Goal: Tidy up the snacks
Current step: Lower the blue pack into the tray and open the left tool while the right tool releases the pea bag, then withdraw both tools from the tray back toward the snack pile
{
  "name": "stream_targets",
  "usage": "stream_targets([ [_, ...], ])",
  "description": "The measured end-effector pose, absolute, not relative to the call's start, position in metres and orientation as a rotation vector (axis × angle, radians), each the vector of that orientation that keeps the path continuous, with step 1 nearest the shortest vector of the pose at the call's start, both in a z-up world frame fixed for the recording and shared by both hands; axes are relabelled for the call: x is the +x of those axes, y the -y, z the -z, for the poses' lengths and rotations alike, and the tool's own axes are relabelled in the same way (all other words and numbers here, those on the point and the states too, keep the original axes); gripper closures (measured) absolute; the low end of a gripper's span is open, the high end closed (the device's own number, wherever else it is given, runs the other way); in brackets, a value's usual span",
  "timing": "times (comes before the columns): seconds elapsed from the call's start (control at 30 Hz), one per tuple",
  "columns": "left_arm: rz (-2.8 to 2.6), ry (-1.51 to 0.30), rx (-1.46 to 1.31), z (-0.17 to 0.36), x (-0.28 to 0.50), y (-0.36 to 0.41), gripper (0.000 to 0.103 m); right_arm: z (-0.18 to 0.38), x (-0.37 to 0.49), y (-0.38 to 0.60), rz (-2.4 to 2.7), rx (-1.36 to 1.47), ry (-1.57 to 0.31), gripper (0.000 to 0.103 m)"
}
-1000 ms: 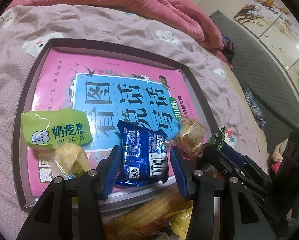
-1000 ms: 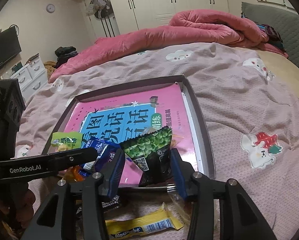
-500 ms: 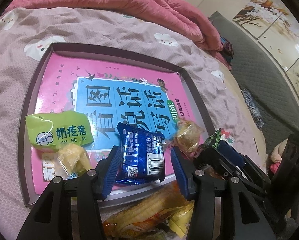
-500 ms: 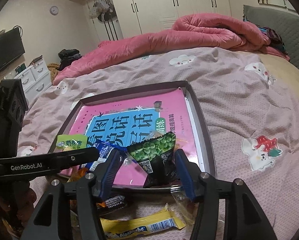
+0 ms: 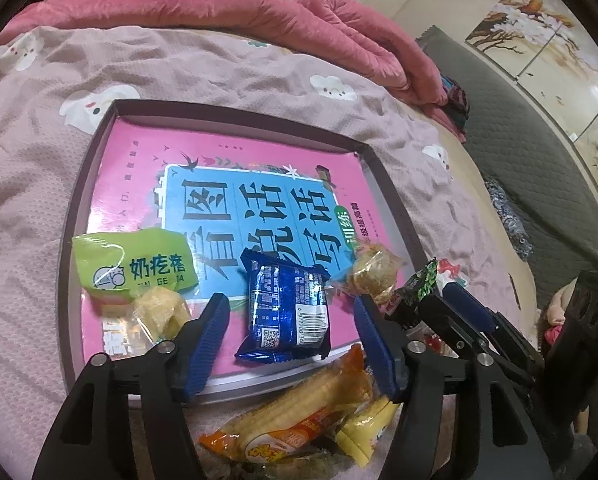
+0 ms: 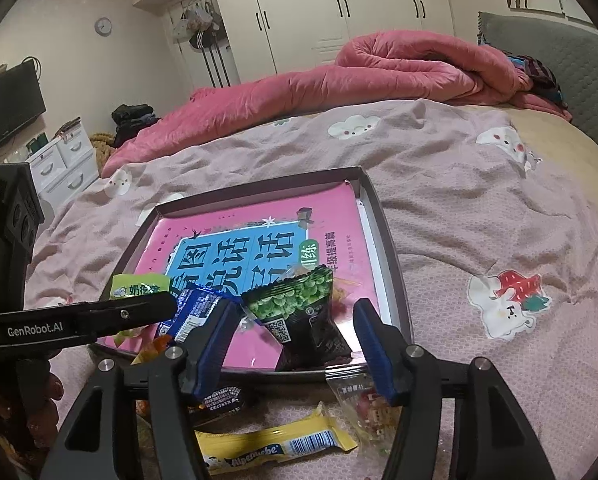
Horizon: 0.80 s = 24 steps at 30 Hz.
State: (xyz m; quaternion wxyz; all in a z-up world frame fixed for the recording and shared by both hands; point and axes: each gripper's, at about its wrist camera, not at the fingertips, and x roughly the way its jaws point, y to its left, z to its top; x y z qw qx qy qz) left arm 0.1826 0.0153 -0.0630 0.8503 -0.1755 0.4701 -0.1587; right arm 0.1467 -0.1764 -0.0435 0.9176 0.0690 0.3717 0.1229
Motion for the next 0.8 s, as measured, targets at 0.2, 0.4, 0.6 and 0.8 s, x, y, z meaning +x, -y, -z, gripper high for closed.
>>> stream_targets([
  [0.2,0.321,-0.987,-0.359,0.059,0.177,-0.017,0.031,0.04,0.143,0.179,-0.249,0.136,-0.751,0.042],
  [0.4,0.289,-0.975,-0.344,0.053,0.172,-0.02,0.029,0.035,0.138,0.182,-0.25,0.141,-0.738,0.038],
  [0.6,0.282,-0.963,-0.343,0.046,0.166,-0.023,0.025,0.03,0.134,0.184,-0.255,0.146,-0.726,0.033],
  [0.8,0.297,-0.95,-0.345,0.041,0.161,-0.022,0.022,0.026,0.132,0.183,-0.263,0.15,-0.716,0.031],
])
